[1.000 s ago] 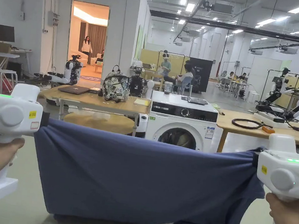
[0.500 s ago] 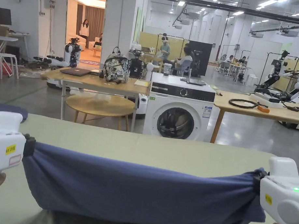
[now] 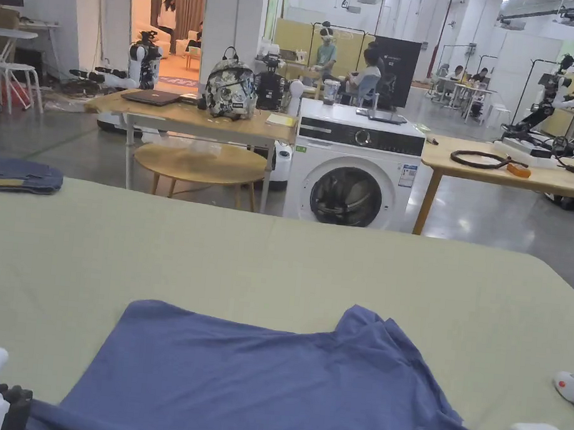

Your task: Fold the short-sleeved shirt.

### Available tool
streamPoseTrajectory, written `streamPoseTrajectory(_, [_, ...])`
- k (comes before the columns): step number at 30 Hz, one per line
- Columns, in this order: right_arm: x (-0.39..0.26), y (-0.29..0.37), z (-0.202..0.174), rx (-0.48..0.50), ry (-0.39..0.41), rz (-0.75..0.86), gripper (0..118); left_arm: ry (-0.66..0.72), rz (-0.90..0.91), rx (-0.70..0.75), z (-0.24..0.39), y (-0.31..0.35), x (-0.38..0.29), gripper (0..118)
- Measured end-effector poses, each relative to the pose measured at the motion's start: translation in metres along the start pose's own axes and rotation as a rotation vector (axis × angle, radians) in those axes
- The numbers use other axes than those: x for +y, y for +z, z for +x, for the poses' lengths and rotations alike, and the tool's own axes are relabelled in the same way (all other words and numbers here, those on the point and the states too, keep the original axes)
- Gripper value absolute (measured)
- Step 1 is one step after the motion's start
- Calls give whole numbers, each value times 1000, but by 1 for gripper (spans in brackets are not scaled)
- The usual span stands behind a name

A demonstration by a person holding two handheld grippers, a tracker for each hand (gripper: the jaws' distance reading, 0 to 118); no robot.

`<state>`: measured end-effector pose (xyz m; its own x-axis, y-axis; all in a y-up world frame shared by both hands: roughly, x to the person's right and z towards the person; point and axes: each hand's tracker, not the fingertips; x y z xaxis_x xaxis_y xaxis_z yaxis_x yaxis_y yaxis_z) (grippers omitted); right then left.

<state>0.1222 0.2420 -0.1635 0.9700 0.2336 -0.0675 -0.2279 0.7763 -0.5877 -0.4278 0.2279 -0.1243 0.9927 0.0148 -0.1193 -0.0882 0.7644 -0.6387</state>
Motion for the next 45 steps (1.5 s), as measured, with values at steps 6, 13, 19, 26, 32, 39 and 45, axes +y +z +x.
streamPoseTrajectory(6, [-50, -26, -3, 43, 15, -215, 0, 2, -136, 2, -8, -22, -39, 0])
streamPoseTrajectory(13, [-93, -67, -4, 60, 21, -369, 4, -8, -321, 4, -12, -60, -74, 0])
streamPoseTrajectory(19, [-93, -74, -12, 40, 58, -376, 39, 36, -286, 7, -19, -68, -79, 6])
streamPoseTrajectory(26, [-50, -40, -11, -20, -20, -296, 76, 104, -195, -15, -15, -49, -50, 46])
streamPoseTrajectory(32, [-12, -31, -28, -11, -55, -147, 73, 37, -34, -23, 17, -39, -14, 46])
streamPoseTrajectory(39, [8, -22, -62, 77, -217, 168, 0, -22, 183, -31, 63, -34, 7, 4])
streamPoseTrajectory(45, [18, -4, -82, 93, -248, 344, 0, -18, 366, 28, 87, -19, 12, 0])
